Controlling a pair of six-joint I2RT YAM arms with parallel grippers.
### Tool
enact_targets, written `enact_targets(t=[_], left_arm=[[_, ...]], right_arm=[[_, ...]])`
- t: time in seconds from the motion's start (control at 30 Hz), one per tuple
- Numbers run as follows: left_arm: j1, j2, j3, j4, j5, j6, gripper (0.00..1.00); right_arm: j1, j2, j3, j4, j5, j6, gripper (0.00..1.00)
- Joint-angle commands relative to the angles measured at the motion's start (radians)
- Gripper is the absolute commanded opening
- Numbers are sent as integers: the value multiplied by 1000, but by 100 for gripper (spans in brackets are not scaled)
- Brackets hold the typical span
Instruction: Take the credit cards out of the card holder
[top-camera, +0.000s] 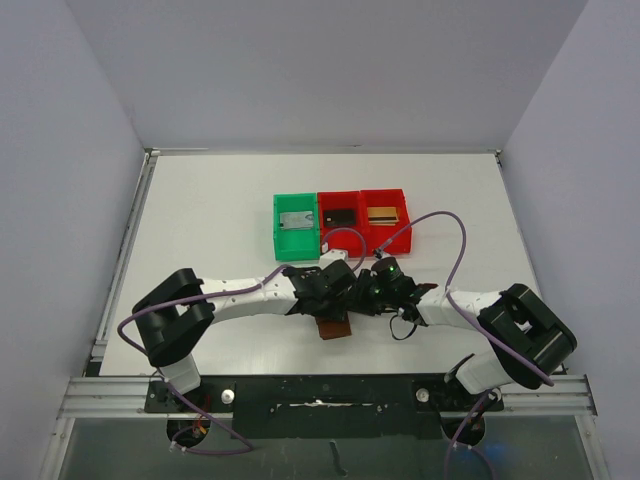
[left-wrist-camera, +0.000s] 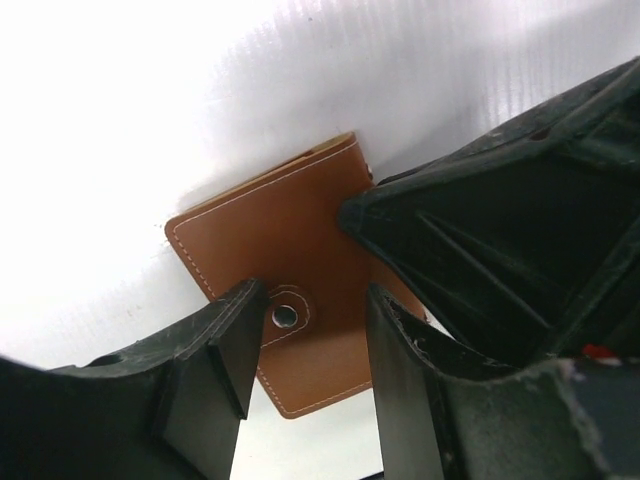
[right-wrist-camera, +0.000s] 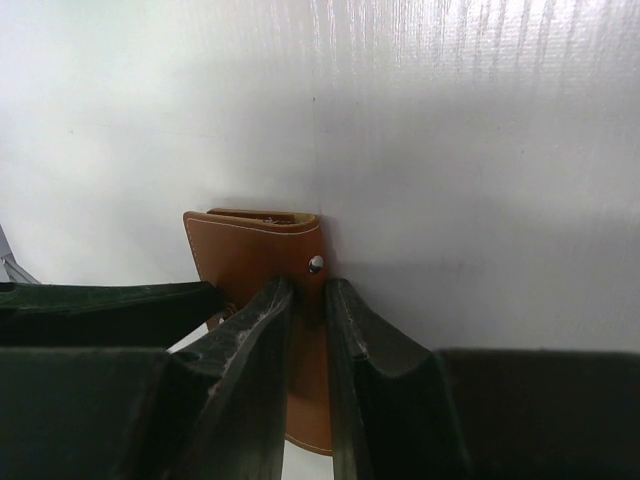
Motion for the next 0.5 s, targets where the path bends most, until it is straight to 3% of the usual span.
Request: enact_targets(t=[0.0,0.23,0.47], left_arm=[[-6,18,38,-122,-74,-4,44],[-6,-33,41,-118,-87,16,49],[-20,32,15,-87,-32,14,45]], right_arm=[[-1,55,-54,-146,71,-28,18],[-1,60,-54,-141,66,-33,18],[-1,64,-53,-136,64,-37,18]])
